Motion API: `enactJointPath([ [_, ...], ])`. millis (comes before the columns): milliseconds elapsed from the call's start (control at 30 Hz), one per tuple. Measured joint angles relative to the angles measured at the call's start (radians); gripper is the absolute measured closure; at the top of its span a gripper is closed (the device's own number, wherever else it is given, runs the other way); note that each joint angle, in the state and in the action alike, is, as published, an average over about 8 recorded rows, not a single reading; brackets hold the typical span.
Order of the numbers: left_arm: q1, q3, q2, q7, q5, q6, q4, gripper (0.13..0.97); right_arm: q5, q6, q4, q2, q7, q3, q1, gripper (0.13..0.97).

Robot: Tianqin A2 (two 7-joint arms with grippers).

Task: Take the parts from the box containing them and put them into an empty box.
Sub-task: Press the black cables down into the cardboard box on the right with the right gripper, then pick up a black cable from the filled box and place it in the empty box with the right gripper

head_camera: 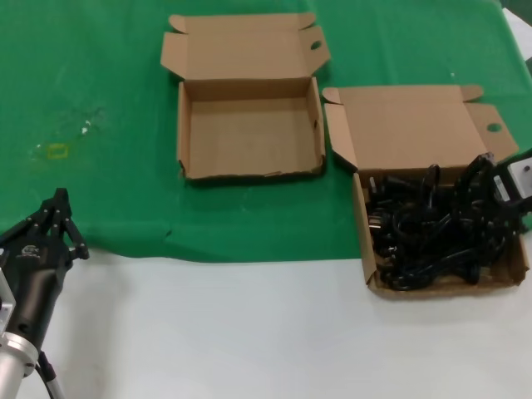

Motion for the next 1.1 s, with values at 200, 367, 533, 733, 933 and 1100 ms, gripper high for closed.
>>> enactJointPath([
  [200, 0.0, 0.0, 0.0, 0.0, 0.0, 0.0, 0.0, 0.953, -0.003, -0.003, -0.002, 0.001, -0.005, 0.004, -0.003, 0.804],
  [367, 0.0, 0.0, 0.0, 0.0, 0.0, 0.0, 0.0, 0.953, -0.005, -0.005, 0.003, 0.003, -0.005, 0.009, -0.002, 0.837],
  [533, 0.0, 0.0, 0.0, 0.0, 0.0, 0.0, 0.0, 0.953, -0.006, -0.011, 0.032, 0.013, 0.013, 0.016, -0.002, 0.871],
  [733, 0.0, 0.0, 0.0, 0.0, 0.0, 0.0, 0.0, 0.953, 0.009, -0.051, 0.108, 0.035, 0.112, 0.036, 0.007, 0.872],
  [933, 0.0, 0.0, 0.0, 0.0, 0.0, 0.0, 0.0, 0.953, 0.046, -0.12, 0.173, 0.041, 0.264, 0.063, 0.046, 0.873],
  [1100, 0.0, 0.0, 0.0, 0.0, 0.0, 0.0, 0.0, 0.953, 0.062, -0.148, 0.179, 0.017, 0.334, 0.072, 0.096, 0.874],
])
